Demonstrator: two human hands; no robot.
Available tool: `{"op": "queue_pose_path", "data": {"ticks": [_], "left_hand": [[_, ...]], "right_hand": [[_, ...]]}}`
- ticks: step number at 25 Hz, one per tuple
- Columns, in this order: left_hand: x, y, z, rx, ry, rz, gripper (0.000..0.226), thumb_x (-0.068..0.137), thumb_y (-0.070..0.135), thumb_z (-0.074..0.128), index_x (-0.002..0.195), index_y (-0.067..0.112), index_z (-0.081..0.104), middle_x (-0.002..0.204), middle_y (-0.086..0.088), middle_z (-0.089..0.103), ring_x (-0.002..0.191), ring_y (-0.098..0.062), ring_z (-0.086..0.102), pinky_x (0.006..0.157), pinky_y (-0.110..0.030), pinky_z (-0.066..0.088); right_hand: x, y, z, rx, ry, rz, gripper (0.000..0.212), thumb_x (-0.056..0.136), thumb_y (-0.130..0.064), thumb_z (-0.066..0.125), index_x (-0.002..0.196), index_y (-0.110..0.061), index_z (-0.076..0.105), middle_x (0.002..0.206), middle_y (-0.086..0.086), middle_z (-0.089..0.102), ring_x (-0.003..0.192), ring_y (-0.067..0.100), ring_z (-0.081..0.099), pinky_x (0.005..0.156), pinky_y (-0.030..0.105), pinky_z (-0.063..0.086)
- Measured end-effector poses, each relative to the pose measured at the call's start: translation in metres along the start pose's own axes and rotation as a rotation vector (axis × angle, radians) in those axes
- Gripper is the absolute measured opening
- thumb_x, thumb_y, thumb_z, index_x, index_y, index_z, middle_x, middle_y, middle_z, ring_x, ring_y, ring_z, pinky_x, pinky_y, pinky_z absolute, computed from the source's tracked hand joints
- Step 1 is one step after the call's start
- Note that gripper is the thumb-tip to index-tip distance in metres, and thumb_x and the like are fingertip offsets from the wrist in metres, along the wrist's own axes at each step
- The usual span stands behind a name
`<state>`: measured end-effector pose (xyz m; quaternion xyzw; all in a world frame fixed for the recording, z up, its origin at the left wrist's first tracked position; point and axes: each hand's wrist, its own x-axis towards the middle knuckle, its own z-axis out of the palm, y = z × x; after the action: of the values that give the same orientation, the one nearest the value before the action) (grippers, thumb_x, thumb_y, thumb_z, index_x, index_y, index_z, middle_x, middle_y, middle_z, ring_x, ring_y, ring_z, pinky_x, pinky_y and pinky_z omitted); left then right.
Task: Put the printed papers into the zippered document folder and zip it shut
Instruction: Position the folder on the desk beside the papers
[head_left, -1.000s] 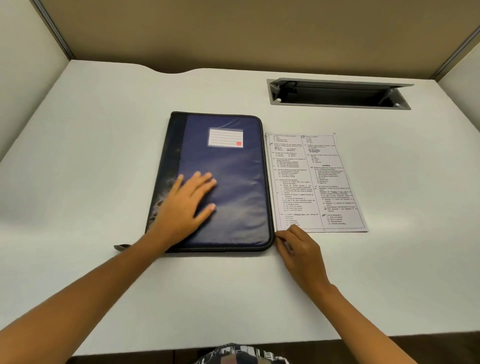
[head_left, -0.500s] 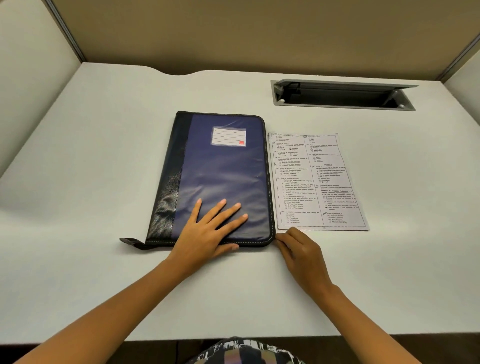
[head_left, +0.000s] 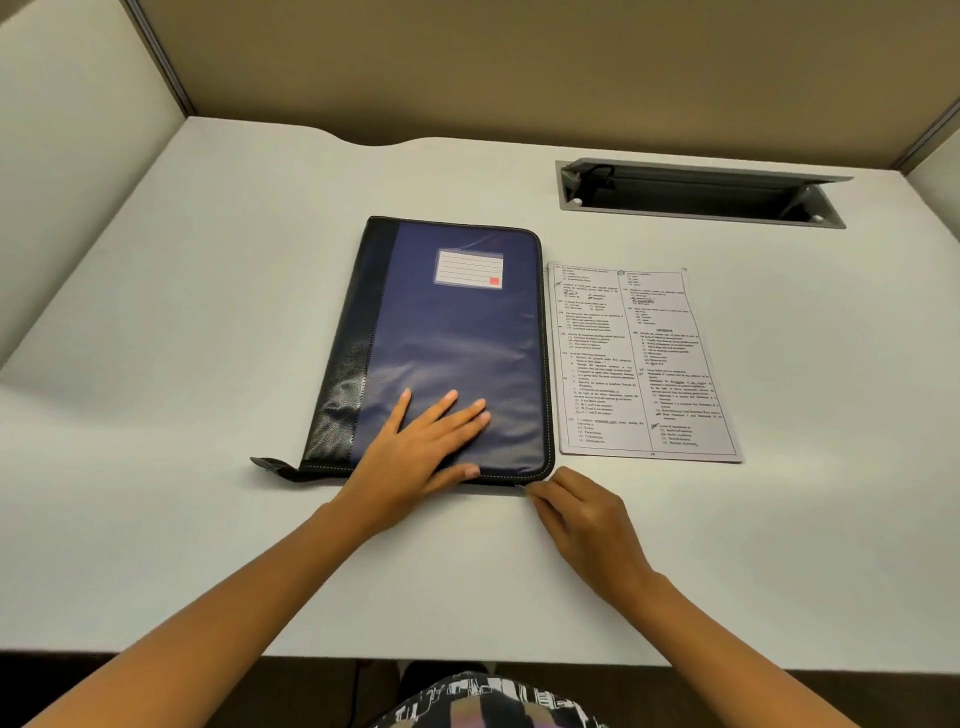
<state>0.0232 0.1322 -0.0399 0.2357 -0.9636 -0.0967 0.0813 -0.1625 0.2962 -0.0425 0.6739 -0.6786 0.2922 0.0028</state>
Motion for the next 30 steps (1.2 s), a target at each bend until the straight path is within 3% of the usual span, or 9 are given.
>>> {"op": "queue_pose_path", "data": {"ticks": [2, 5, 8, 11, 15, 17, 20, 30], "left_hand": [[-0.005, -0.009, -0.012, -0.187, 0.103, -0.179, 0.061, 0.093, 0.061, 0.026, 0.140, 0.026, 0.042, 0.145, 0.011, 0.043, 0.141, -0.018, 0.027, 0.115, -0.050, 0.013], [-0.025, -0.034, -0.026, -0.266, 0.379, -0.507, 0.040, 0.094, 0.038, 0.045, 0.124, 0.015, 0.058, 0.125, -0.004, 0.059, 0.125, -0.028, 0.046, 0.105, -0.042, 0.035], [-0.046, -0.050, -0.036, -0.361, 0.384, -0.802, 0.037, 0.091, 0.025, 0.059, 0.126, 0.014, 0.059, 0.117, -0.012, 0.062, 0.100, -0.027, 0.061, 0.092, -0.038, 0.047], [-0.049, -0.052, -0.044, -0.386, 0.295, -0.831, 0.042, 0.085, 0.024, 0.068, 0.126, 0.014, 0.060, 0.110, -0.010, 0.068, 0.090, -0.024, 0.069, 0.087, -0.035, 0.049], [-0.046, -0.052, -0.051, -0.448, 0.338, -0.883, 0.044, 0.078, 0.029, 0.075, 0.118, 0.014, 0.066, 0.103, -0.004, 0.072, 0.081, -0.014, 0.069, 0.082, -0.027, 0.048], [-0.047, -0.049, -0.051, -0.472, 0.360, -0.913, 0.042, 0.075, 0.031, 0.078, 0.113, 0.015, 0.068, 0.097, -0.001, 0.073, 0.075, -0.010, 0.066, 0.078, -0.023, 0.045], [-0.048, -0.046, -0.050, -0.501, 0.371, -0.928, 0.039, 0.075, 0.031, 0.078, 0.110, 0.017, 0.069, 0.095, 0.001, 0.073, 0.075, -0.008, 0.066, 0.076, -0.022, 0.043], [-0.046, -0.049, -0.050, -0.436, 0.357, -0.903, 0.033, 0.072, 0.031, 0.079, 0.100, 0.017, 0.068, 0.093, 0.000, 0.073, 0.078, -0.015, 0.068, 0.071, -0.026, 0.043]], "right_hand": [[0.001, 0.001, -0.003, -0.022, -0.005, -0.012, 0.017, 0.089, -0.017, 0.058, 0.090, -0.007, 0.072, 0.075, 0.002, 0.065, 0.063, 0.014, 0.058, 0.062, 0.011, 0.040], [-0.002, 0.000, 0.000, -0.023, 0.001, 0.007, 0.011, 0.080, -0.008, 0.073, 0.090, -0.006, 0.073, 0.074, 0.002, 0.068, 0.061, 0.014, 0.062, 0.061, 0.013, 0.046], [-0.005, -0.002, 0.005, 0.003, 0.008, 0.014, 0.017, 0.074, -0.006, 0.078, 0.090, -0.005, 0.074, 0.074, 0.004, 0.071, 0.061, 0.016, 0.065, 0.059, 0.019, 0.054], [-0.004, -0.006, 0.009, 0.007, 0.026, 0.012, 0.018, 0.072, -0.005, 0.078, 0.089, -0.003, 0.074, 0.076, 0.006, 0.072, 0.062, 0.017, 0.067, 0.061, 0.020, 0.055], [-0.004, -0.009, 0.011, 0.018, 0.059, 0.003, 0.014, 0.083, -0.013, 0.069, 0.092, -0.003, 0.073, 0.078, 0.006, 0.071, 0.064, 0.017, 0.067, 0.065, 0.019, 0.054], [0.000, -0.021, 0.022, 0.037, 0.042, -0.043, 0.014, 0.088, -0.012, 0.062, 0.092, -0.004, 0.072, 0.077, 0.006, 0.068, 0.063, 0.017, 0.063, 0.059, 0.023, 0.056], [0.015, -0.050, 0.045, 0.093, 0.022, -0.077, 0.009, 0.087, -0.006, 0.062, 0.089, -0.003, 0.071, 0.071, 0.005, 0.063, 0.059, 0.017, 0.057, 0.050, 0.028, 0.050], [0.062, -0.106, 0.094, 0.099, -0.086, -0.253, 0.008, 0.083, -0.005, 0.064, 0.076, -0.005, 0.067, 0.067, 0.006, 0.060, 0.054, 0.022, 0.056, 0.043, 0.029, 0.044]]}}
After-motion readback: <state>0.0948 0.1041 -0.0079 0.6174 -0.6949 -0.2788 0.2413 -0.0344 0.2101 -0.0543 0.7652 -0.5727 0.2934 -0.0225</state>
